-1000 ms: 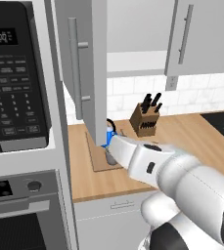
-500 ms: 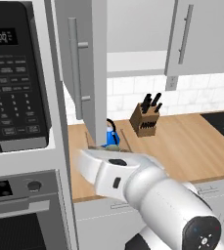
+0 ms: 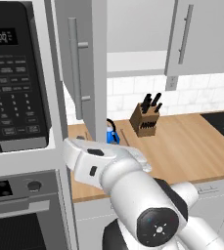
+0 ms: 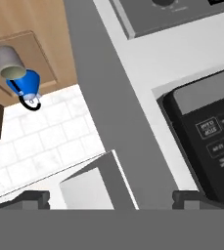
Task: Pick the kettle from the counter and place it on the tray. Then pick the mug from the cabinet and place it on the tray. Then close the cabinet doors.
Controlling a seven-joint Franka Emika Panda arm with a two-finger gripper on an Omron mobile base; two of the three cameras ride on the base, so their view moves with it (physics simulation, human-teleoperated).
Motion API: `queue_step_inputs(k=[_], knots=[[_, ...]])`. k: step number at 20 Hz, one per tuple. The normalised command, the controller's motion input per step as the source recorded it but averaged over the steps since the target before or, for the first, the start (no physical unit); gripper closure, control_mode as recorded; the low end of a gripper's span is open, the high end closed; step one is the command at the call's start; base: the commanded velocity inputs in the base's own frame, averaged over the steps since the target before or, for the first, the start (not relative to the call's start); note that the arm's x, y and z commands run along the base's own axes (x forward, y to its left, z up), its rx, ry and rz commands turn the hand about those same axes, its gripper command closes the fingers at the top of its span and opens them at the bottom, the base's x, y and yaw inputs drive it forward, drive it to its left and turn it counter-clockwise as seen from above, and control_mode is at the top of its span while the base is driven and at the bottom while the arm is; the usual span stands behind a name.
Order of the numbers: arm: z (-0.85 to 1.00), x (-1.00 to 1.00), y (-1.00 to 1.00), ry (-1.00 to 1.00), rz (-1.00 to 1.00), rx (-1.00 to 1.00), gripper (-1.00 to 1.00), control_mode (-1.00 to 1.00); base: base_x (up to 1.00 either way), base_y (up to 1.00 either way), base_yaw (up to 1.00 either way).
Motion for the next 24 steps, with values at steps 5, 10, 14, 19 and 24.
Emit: queue_step_inputs(k=[5,10,14,19,24], knots=[[0.00,0.22,-0.08,-0.07,-0.15,0.00,-1.00,-1.00,0.00,0.00,0.00],[0.00,0.25,-0.36,-0.03,-0.20,0.00,-1.00,-1.00,0.00,0.00,0.00],[0.00,0.30,-0.39,-0.01,-0.16,0.00,-1.00,-1.00,0.00,0.00,0.00],[0.02,0.18,-0.46,-0.05,-0.14,0.00,-1.00,-1.00,0.00,0.00,0.00],[0.12,0.18,-0.50,-0.10,-0.15,0.01,-1.00,-1.00,0.00,0.00,0.00]])
